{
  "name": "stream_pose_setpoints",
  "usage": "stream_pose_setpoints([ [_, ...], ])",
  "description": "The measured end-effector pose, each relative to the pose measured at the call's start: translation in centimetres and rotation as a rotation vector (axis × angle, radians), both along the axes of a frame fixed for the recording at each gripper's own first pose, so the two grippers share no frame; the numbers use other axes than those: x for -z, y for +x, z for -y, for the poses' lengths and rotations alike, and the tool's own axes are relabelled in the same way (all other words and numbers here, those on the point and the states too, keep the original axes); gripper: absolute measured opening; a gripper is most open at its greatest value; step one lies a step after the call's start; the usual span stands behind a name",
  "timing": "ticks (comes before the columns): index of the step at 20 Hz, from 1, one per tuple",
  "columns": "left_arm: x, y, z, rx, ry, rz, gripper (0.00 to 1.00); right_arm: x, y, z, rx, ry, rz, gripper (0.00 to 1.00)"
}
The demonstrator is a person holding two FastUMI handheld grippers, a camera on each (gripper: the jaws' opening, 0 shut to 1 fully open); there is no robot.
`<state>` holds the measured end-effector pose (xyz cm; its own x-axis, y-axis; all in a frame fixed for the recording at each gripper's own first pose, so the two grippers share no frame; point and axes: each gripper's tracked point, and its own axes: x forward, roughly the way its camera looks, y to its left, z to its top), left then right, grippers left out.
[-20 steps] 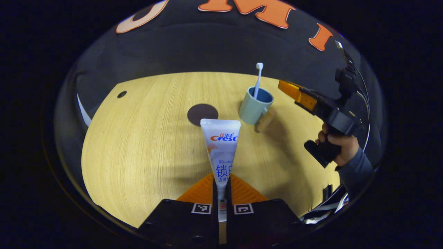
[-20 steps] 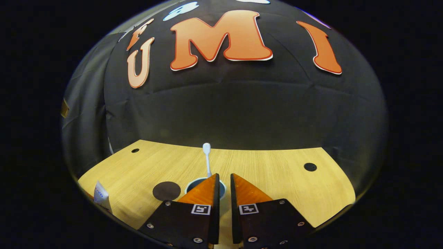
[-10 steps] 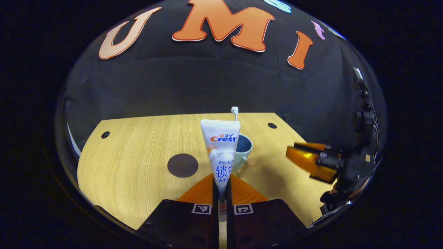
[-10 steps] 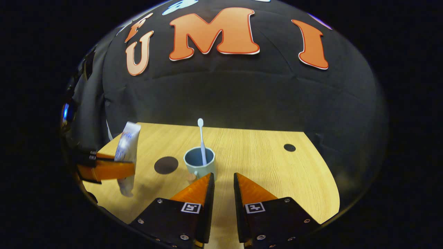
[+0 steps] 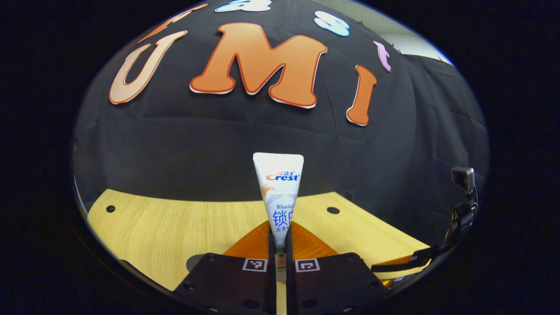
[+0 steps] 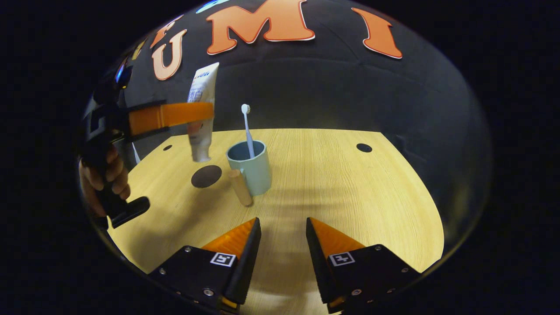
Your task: Put the toothbrush and toothpaste on the desktop into the cup, then pick up the cup and place it on the coaster on the desktop.
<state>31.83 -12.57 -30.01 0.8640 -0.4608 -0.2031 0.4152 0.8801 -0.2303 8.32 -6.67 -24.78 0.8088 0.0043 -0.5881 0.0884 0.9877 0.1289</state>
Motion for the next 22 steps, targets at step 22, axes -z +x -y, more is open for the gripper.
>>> stream_pose_setpoints([
  [22,6.6,1.4,2.4,-0.067,-0.012,0.168,0.36,0.4,0.9,1.4,-0.027,-0.038,0.096,0.69],
])
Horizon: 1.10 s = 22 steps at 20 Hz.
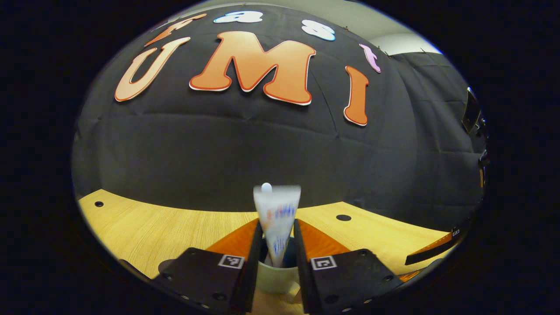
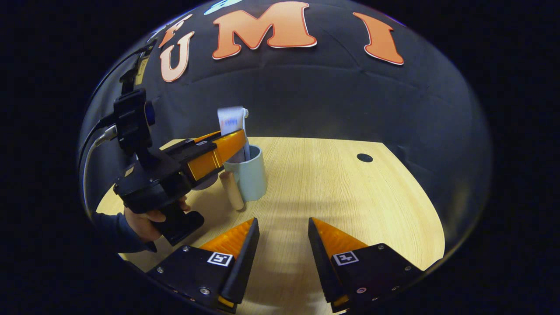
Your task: Put the toothbrush and toothpaste on the desktop into the cup, then pick up the cup and place it on the coaster on the desktop.
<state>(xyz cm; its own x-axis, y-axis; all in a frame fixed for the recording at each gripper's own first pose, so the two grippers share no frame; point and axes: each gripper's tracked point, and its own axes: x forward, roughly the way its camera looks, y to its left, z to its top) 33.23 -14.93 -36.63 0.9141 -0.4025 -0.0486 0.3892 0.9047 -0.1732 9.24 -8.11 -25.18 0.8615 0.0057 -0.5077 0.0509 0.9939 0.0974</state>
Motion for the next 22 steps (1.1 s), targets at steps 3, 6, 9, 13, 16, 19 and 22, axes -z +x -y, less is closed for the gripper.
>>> stream_pose_setpoints([
  [3,-1.2,-0.6,-0.4,0.007,-0.008,0.017,0.69,-0.1,0.1,0.5,0.012,0.001,0.003,0.69],
  [6,-2.9,-1.1,-0.5,0.026,0.001,0.046,0.90,-0.5,0.0,1.0,0.019,-0.011,0.007,0.69],
  [9,-4.8,-1.6,-1.0,0.026,-0.001,0.044,0.95,-1.0,-0.3,1.1,0.014,-0.018,0.006,0.69],
  [13,-8.4,-2.7,-3.0,0.004,0.003,0.039,0.96,-2.6,-0.2,0.3,-0.009,-0.023,0.014,0.69],
  [16,-11.0,-4.2,-4.7,0.006,0.019,0.035,0.96,-3.5,0.5,-1.4,-0.043,0.002,0.007,0.69],
  [19,-12.4,-5.8,-7.1,0.008,0.065,0.012,0.96,-5.4,1.8,-2.9,-0.069,0.021,0.030,0.69],
  [22,-13.5,-7.6,-9.4,-0.003,0.084,-0.022,0.96,-6.9,3.0,-4.4,-0.092,0.033,0.047,0.69],
])
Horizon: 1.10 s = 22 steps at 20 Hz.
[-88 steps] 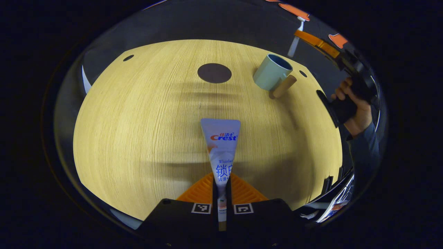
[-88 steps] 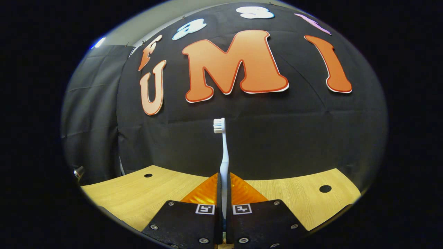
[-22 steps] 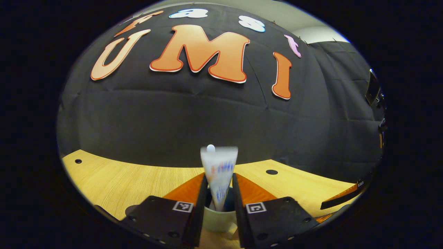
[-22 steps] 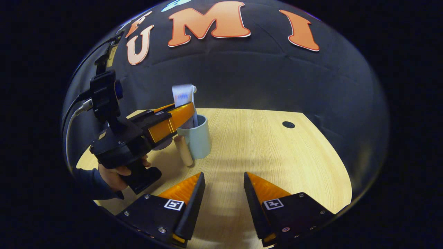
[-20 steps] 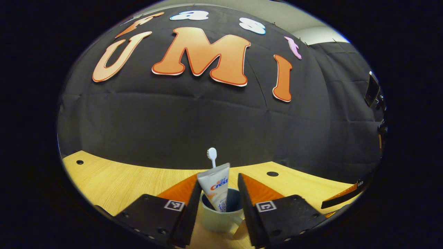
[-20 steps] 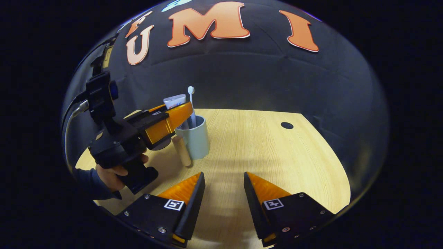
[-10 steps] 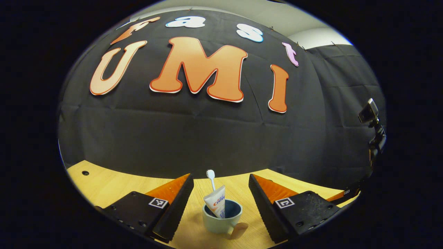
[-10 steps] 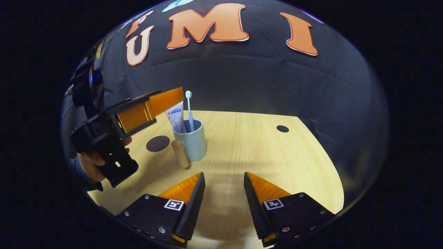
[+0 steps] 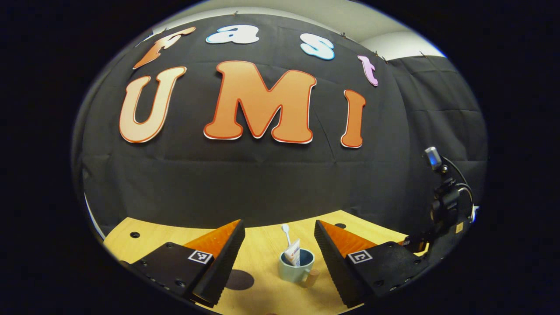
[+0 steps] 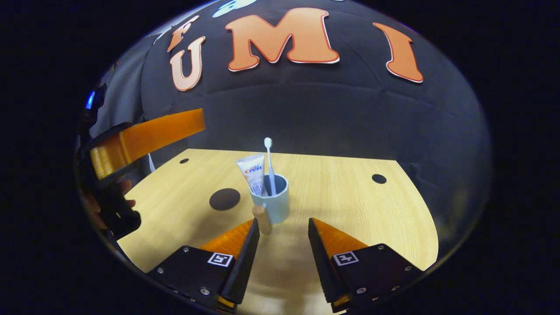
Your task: Put the toothbrush and toothpaste on the desktop into the cup, then pick up the cup and place it on the coaster on the desktop.
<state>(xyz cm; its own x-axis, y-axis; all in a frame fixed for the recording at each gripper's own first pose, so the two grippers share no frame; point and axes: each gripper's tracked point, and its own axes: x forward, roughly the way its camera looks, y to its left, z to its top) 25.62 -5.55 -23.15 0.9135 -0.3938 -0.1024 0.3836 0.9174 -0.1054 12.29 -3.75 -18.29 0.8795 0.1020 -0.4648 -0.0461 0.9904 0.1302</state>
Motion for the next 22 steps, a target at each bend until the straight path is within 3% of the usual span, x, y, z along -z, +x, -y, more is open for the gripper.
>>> stream_pose_setpoints([
  [4,-1.1,-2.8,-3.9,-0.055,0.059,-0.017,0.96,-0.5,1.9,-1.7,-0.018,0.011,-0.007,0.69],
  [5,-1.3,-3.5,-4.8,-0.070,0.070,-0.020,0.96,-0.4,2.4,-2.0,-0.023,0.003,-0.013,0.64],
  [11,-1.9,-6.7,-8.7,-0.150,0.167,-0.077,0.96,1.2,4.4,-3.7,-0.032,-0.013,-0.107,0.68],
  [16,-2.5,-9.1,-10.4,-0.179,0.236,-0.094,0.96,4.4,6.1,-4.4,-0.012,-0.042,-0.235,0.69],
  [17,-2.6,-9.5,-11.0,-0.187,0.252,-0.102,0.96,4.8,6.5,-4.8,-0.016,-0.028,-0.251,0.64],
  [18,-2.4,-9.8,-11.8,-0.201,0.262,-0.114,0.99,5.4,6.9,-4.8,-0.006,-0.036,-0.279,0.69],
  [20,-1.7,-10.1,-13.0,-0.226,0.257,-0.150,0.99,6.9,6.9,-4.2,0.004,-0.094,-0.365,0.69],
  [21,-1.2,-10.3,-13.7,-0.244,0.255,-0.175,0.99,7.4,7.2,-4.7,-0.005,-0.090,-0.381,0.63],
  [22,-0.5,-10.4,-14.3,-0.255,0.254,-0.203,0.99,7.8,7.5,-5.0,-0.001,-0.086,-0.402,0.69],
])
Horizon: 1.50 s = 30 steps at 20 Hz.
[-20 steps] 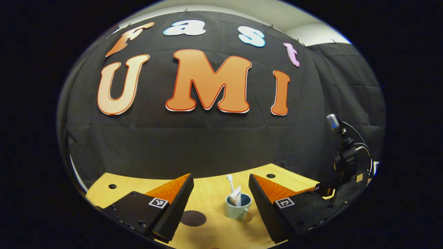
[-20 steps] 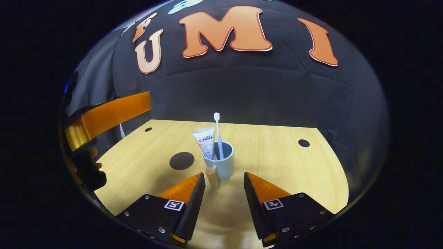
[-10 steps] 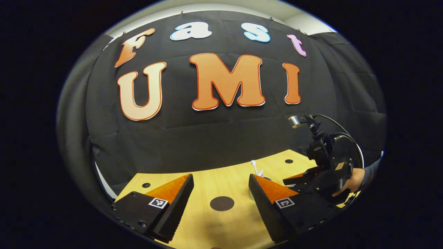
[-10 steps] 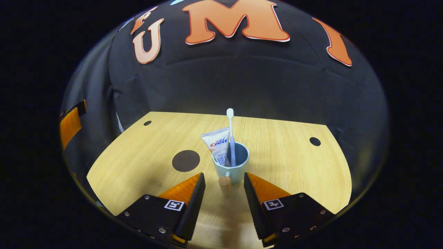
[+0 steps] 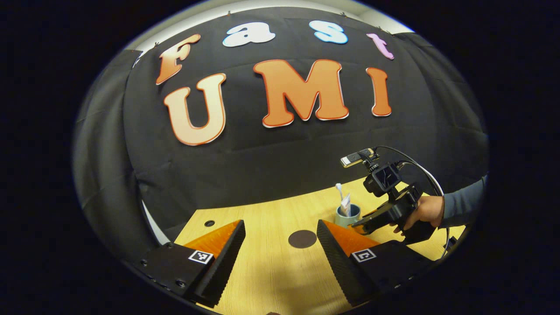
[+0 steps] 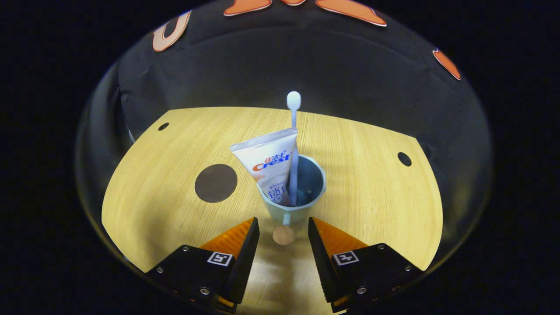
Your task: Put the toothbrush and toothpaste on the desktop into the cup, then pick up the cup and place it on the coaster on the desktop.
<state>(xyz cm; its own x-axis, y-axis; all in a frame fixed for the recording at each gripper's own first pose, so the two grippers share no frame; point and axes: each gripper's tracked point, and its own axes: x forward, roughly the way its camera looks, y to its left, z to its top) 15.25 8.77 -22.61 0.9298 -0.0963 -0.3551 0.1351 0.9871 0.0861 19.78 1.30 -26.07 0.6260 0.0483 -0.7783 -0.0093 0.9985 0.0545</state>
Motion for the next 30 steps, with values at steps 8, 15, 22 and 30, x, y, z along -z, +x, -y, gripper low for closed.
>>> stream_pose_setpoints([
  [8,1.8,-1.0,-3.4,-0.077,-0.008,-0.066,0.99,2.2,0.0,0.3,0.149,0.080,-0.164,0.45],
  [15,2.7,-1.0,-4.1,-0.114,-0.056,-0.096,0.99,2.4,0.0,0.5,0.078,0.049,-0.149,0.19],
  [22,2.8,-1.7,-5.2,-0.143,-0.075,-0.089,0.99,2.0,0.4,0.4,0.006,0.031,-0.083,0.18],
  [30,3.5,-2.1,-6.8,-0.180,-0.109,-0.104,0.99,1.9,0.7,0.3,-0.090,0.029,-0.051,0.18],
])
